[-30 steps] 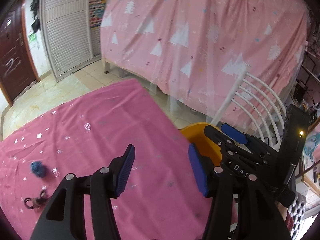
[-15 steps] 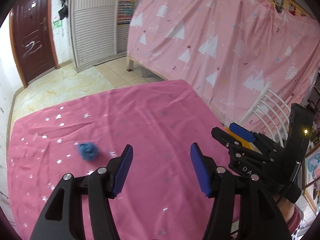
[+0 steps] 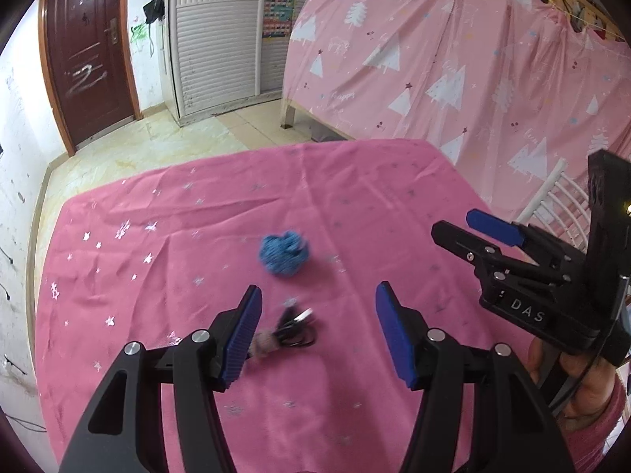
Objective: Collect trash
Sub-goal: 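Move both open tools back over the blue yarn ball and black cable, then grasp the black cable with the left tool while the right tool grasps the blue yarn ball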
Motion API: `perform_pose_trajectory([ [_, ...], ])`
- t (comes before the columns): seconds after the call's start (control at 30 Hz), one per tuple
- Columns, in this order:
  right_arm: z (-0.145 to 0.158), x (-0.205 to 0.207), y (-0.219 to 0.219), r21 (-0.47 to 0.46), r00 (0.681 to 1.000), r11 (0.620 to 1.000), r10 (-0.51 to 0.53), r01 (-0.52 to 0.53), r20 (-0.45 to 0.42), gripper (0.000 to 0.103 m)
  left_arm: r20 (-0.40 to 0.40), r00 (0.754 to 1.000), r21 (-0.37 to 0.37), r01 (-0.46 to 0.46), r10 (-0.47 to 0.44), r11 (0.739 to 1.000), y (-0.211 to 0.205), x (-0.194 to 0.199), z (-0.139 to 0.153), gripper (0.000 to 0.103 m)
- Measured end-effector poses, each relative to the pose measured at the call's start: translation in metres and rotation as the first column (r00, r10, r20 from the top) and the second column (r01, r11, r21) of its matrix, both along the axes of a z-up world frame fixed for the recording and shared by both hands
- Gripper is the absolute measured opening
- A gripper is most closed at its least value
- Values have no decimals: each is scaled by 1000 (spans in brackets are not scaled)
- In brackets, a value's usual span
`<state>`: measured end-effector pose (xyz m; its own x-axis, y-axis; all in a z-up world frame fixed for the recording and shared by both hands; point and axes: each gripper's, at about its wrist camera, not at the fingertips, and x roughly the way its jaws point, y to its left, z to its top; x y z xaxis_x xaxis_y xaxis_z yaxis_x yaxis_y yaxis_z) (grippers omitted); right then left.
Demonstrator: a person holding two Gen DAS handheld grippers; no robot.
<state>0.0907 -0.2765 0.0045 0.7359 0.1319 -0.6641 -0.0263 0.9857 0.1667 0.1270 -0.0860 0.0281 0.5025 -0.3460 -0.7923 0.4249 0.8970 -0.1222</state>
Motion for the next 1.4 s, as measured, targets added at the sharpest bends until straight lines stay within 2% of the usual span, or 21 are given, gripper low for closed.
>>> perform_pose_trajectory([
  [0.4,-4,22,47,-39,996,996,82,-84,-34,66,-8,1000,25,5,-5,1000,20,7,-24,54],
  [0.67,-9,29,53,-29,994,995,91,-92,-53,66,8,995,48,97,-98,994,17,2,-32,54],
  [0.83,-10,36,68,-36,992,992,115,-117,-61,66,-19,990,71,139,-138,988,17,-2,-42,44],
  [0.93,-9,42,79,-47,989,989,134,-137,-64,66,7,990,86,139,-141,986,18,-6,-43,36],
  [1.03,-9,48,90,-54,986,987,150,-154,-66,66,13,992,80,121,-122,989,22,-6,-43,20],
  [1.1,-9,52,97,-58,985,985,159,-163,-69,66,24,993,81,112,-114,990,24,-7,-44,15],
  [1.4,-19,66,109,-75,980,981,169,-178,-108,66,50,990,87,124,-129,988,27,-14,-44,13],
])
